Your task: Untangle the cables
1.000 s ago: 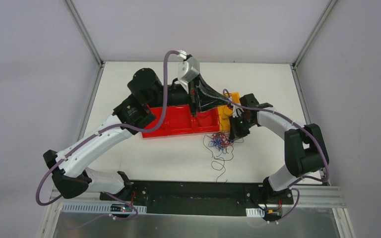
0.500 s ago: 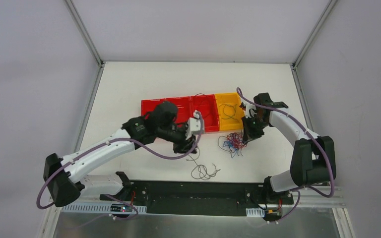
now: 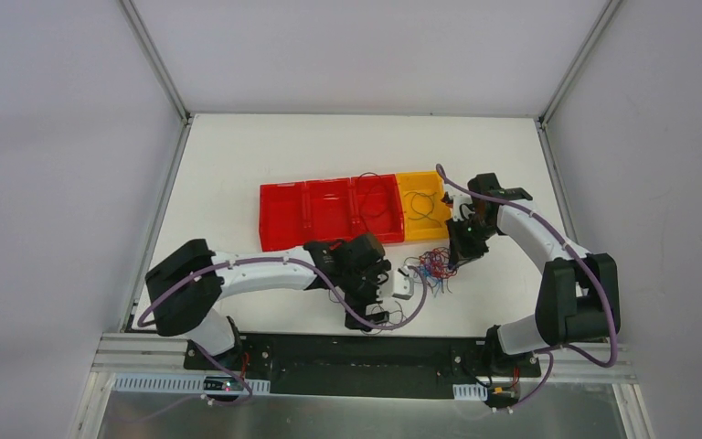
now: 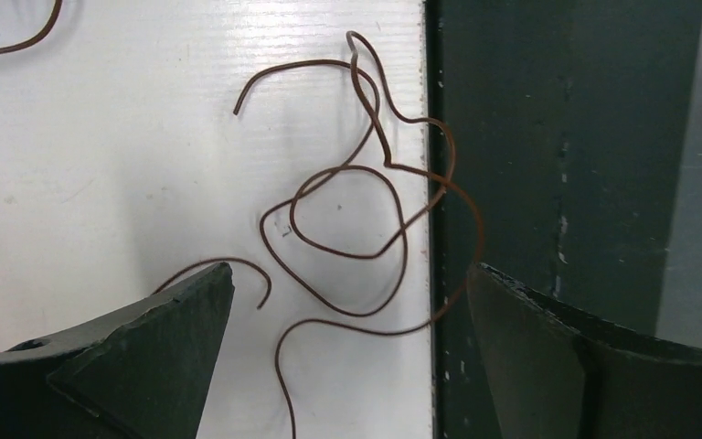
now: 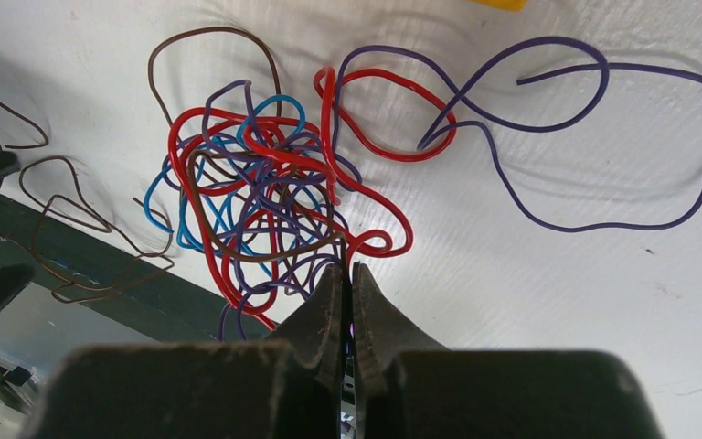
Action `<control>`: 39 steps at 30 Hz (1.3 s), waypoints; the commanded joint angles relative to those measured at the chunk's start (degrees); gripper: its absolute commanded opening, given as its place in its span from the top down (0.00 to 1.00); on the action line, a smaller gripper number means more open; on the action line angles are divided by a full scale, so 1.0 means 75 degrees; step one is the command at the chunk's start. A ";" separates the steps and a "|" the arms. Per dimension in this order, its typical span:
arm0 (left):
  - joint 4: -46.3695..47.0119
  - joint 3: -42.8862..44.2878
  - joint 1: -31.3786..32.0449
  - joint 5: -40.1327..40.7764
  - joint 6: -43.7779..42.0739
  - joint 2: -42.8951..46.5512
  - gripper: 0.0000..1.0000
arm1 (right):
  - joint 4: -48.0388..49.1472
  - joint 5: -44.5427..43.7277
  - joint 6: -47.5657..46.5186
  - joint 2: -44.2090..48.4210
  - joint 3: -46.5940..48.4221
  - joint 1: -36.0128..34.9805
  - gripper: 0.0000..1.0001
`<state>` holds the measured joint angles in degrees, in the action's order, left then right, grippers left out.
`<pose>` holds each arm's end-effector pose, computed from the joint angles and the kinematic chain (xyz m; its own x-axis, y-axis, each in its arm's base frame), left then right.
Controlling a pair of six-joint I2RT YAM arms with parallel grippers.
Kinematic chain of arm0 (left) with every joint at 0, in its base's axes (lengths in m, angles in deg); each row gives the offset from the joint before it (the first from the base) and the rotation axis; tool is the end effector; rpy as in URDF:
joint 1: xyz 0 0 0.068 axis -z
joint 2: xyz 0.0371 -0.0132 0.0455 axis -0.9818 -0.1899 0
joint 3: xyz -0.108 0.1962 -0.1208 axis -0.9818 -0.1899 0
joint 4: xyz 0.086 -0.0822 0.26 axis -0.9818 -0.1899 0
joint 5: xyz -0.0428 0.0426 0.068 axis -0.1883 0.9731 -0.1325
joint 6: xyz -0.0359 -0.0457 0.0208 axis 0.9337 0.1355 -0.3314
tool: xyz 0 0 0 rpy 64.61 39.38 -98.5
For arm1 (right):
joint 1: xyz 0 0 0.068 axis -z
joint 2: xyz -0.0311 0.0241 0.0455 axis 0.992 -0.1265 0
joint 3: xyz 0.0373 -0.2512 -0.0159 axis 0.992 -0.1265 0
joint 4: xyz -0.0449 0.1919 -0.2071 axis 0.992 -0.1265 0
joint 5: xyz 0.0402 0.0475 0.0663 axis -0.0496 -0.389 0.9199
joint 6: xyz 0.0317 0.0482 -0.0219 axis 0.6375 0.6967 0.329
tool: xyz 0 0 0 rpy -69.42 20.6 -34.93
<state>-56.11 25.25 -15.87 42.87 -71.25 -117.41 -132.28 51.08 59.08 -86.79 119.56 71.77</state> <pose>0.1342 -0.3133 0.1624 0.0039 0.6938 -0.7201 0.9871 -0.1178 -0.1082 0.2776 0.0686 0.1675 -0.7892 -0.5172 -0.3313 -0.5930 0.7821 0.1915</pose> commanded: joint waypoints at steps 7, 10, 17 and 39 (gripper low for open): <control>0.0430 0.0387 0.0727 0.1114 -0.1126 -0.1454 0.08 | -0.0188 0.0001 -0.0081 0.0078 0.0214 0.0077 1.00; -0.0060 0.0504 0.0733 0.1712 -0.1328 -0.1611 0.34 | -0.0179 -0.0020 -0.0098 0.0081 0.0222 0.0127 1.00; -0.1848 0.0606 0.0122 0.1566 -0.1294 0.0225 1.00 | -0.0114 -0.0003 -0.0053 -0.0033 0.0386 0.0167 1.00; -0.4081 0.5034 -0.7101 -0.2332 -0.0426 0.1654 1.00 | -0.0369 0.0312 0.0145 -0.0855 0.1467 0.0159 1.00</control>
<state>-85.13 60.24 -65.49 29.06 -74.86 -102.83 -132.76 52.06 59.51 -92.10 127.58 72.67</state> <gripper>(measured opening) 0.006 0.022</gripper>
